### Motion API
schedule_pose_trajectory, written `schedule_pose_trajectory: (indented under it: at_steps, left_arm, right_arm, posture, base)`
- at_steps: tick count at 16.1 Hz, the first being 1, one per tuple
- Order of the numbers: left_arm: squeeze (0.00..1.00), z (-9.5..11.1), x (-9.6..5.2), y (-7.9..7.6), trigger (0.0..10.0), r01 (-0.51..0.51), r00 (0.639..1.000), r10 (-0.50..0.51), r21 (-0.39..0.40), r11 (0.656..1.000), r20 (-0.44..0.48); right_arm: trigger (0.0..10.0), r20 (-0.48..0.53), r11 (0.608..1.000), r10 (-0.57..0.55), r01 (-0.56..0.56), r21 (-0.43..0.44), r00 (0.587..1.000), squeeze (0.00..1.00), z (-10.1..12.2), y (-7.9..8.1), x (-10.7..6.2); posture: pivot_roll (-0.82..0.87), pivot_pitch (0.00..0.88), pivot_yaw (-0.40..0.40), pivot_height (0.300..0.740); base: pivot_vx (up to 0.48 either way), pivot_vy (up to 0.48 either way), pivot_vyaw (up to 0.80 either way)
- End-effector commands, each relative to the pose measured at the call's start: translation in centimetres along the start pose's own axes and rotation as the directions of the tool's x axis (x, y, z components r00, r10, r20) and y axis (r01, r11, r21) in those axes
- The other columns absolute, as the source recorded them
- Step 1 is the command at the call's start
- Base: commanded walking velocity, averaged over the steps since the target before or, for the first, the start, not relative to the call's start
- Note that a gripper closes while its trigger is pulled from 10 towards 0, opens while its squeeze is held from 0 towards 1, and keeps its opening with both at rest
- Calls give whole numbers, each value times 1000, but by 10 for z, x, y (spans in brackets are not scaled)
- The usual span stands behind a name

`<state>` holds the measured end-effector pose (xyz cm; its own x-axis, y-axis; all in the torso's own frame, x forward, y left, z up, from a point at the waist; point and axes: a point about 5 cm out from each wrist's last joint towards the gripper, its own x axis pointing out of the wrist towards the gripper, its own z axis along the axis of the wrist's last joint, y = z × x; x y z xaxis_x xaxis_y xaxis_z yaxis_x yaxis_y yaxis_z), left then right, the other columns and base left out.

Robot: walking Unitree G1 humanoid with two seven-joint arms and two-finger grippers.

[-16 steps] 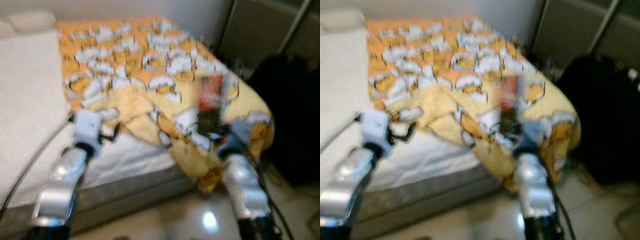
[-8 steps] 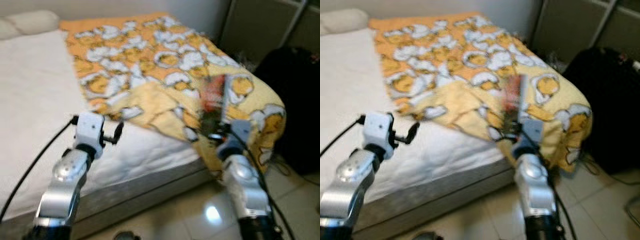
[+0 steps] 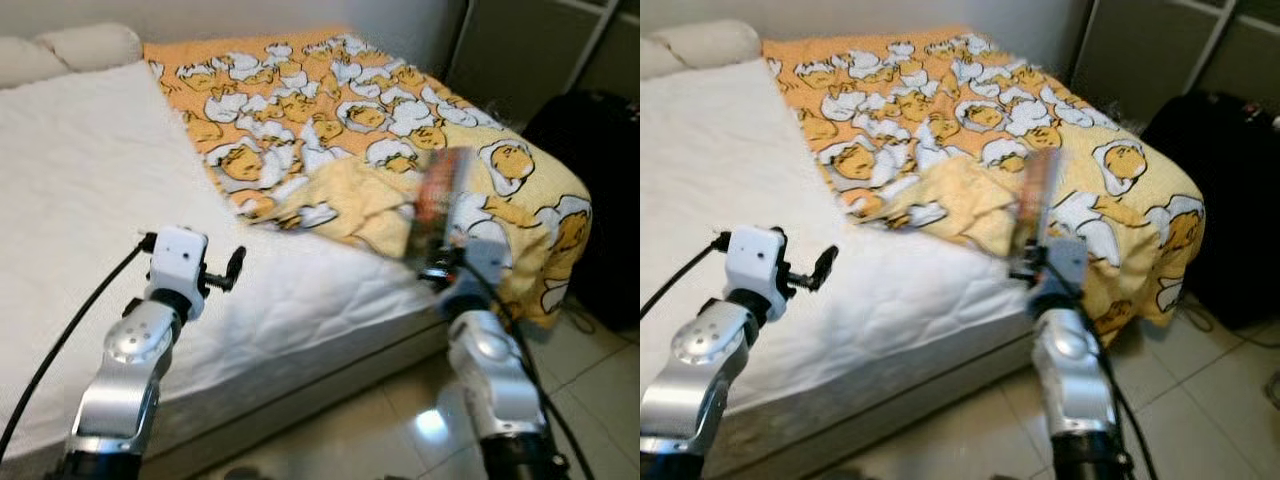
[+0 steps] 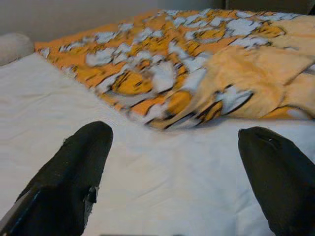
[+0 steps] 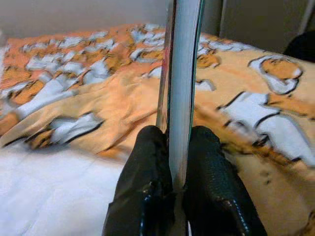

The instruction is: Clean up the room

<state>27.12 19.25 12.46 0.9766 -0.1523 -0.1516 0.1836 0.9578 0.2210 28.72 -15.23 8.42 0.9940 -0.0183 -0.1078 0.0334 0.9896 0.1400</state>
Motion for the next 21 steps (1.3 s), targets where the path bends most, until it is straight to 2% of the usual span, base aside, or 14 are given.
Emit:
schedule_pose_trajectory:
  at_steps: [1, 11, 18, 21]
  left_arm:
    - [0, 3, 0, 4, 10000, -9, 1000, 9, 14, 1000, 8]
    - [0, 4, 0, 2, 10000, -6, 1000, 6, 10, 1000, 12]
    - [0, 6, 1, 3, 10000, -5, 1000, 5, 14, 1000, 15]
    - [0, 9, 3, 2, 10000, -3, 1000, 2, 48, 999, 22]
  right_arm:
    - [10000, 66, 998, 52, -51, -22, 996, 0, 14, 13, 4]
    - [10000, 58, 993, 100, -96, -69, 993, 0, 14, 18, 4]
    - [10000, 51, 987, 138, -133, -91, 989, 0, 16, 21, 6]
    - [10000, 53, 985, 147, -142, -98, 988, 0, 19, 19, 8]
  posture:
    - [0, 0, -33, 740]
    - [1, 0, -34, 740]
    - [4, 0, -30, 740]
    - [4, 0, -29, 740]
  base:
    - [0, 442, 0]
    - [0, 445, 0]
    - [0, 448, 800]
    - [0, 0, 800]
